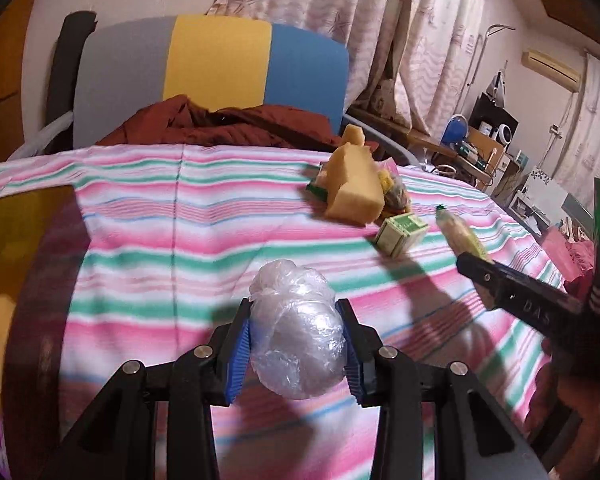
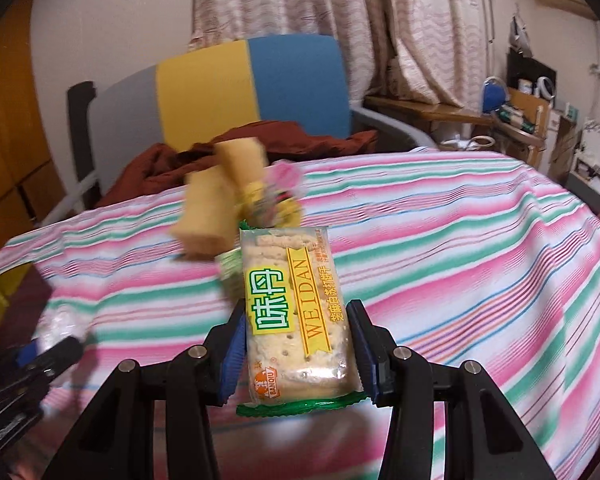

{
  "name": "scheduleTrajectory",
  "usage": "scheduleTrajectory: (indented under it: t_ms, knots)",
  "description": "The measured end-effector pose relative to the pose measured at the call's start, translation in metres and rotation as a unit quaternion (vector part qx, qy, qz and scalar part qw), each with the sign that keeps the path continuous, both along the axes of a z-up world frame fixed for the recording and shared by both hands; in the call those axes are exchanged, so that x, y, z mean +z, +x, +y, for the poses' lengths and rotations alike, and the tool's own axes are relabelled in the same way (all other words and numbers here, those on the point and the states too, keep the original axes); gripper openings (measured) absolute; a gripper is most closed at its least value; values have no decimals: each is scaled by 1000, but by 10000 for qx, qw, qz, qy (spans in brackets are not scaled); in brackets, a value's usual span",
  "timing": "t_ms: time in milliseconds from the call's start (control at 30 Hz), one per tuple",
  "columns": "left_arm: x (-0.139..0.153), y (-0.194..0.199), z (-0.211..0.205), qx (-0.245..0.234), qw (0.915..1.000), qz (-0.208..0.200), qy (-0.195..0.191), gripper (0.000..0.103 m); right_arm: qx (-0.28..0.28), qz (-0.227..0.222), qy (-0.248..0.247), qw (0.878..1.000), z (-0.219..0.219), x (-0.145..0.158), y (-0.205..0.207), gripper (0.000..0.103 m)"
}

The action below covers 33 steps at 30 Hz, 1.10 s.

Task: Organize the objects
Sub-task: 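Carry the cracker packet and plastic bag into the gold tin and open both tools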

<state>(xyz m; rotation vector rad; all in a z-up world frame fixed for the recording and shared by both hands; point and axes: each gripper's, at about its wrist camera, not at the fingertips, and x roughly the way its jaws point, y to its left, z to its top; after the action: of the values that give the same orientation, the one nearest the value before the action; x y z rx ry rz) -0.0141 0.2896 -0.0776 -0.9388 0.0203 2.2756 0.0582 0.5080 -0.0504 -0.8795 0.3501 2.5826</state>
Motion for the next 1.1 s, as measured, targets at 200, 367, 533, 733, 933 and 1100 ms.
scheduleTrajectory:
  t_ms: [200,367,533,733,933,1100]
  knots:
    - [14,30,-28,-204,9997,53,156,40,335,57,-333,9989,-37,1,2,48]
    - [32,42,-63,-71,9989,57,455,40,650,154,-423,9969,-68,8,-2,48]
    - [47,41,-103,232,9973,52,696,40,1070,280,-488,9927,-109,19,-10,48]
    - [51,29,-154,789,9931,-69,869,40,1680,412,-494,9837,-160,37,-26,48]
    - [49,10,-199,1317,9881,-128,789,40,2324,314,-523,9707,-214,46,-58,48]
    - [36,-15,-228,1612,9840,-483,583,40,2740,212,-401,9607,-255,48,-95,48]
